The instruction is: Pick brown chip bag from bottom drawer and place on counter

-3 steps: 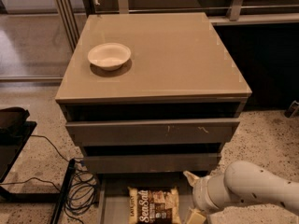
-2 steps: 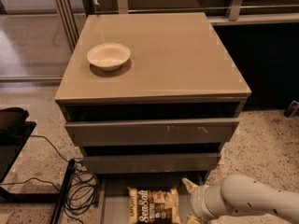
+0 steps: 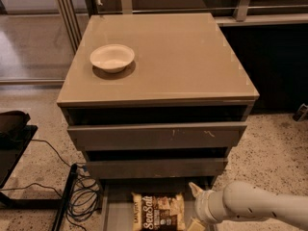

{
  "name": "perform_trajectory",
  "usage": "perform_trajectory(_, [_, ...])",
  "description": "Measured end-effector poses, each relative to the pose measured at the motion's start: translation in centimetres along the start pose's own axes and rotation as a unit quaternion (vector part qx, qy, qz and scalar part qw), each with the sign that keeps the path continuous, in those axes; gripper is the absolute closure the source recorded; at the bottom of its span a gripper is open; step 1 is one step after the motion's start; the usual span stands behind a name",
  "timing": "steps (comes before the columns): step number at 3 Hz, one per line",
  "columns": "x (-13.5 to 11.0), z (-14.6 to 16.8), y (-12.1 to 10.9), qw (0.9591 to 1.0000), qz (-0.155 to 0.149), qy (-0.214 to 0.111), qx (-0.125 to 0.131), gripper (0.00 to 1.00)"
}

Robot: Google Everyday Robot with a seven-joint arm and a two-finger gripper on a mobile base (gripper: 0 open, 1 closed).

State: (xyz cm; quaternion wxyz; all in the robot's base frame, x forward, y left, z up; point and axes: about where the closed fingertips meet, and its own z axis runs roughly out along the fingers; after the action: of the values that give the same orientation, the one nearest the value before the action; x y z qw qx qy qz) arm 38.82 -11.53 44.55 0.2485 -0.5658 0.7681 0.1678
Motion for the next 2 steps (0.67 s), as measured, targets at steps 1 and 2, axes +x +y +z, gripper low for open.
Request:
perform_trajectory(1, [-0.6, 0.8, -0.1, 0.9999, -0.011, 0.002, -0.004, 0.0])
perform_trajectory(2, [-0.5, 3.2, -1.8, 0.9995, -0.023, -0.013, 0.014, 0.0])
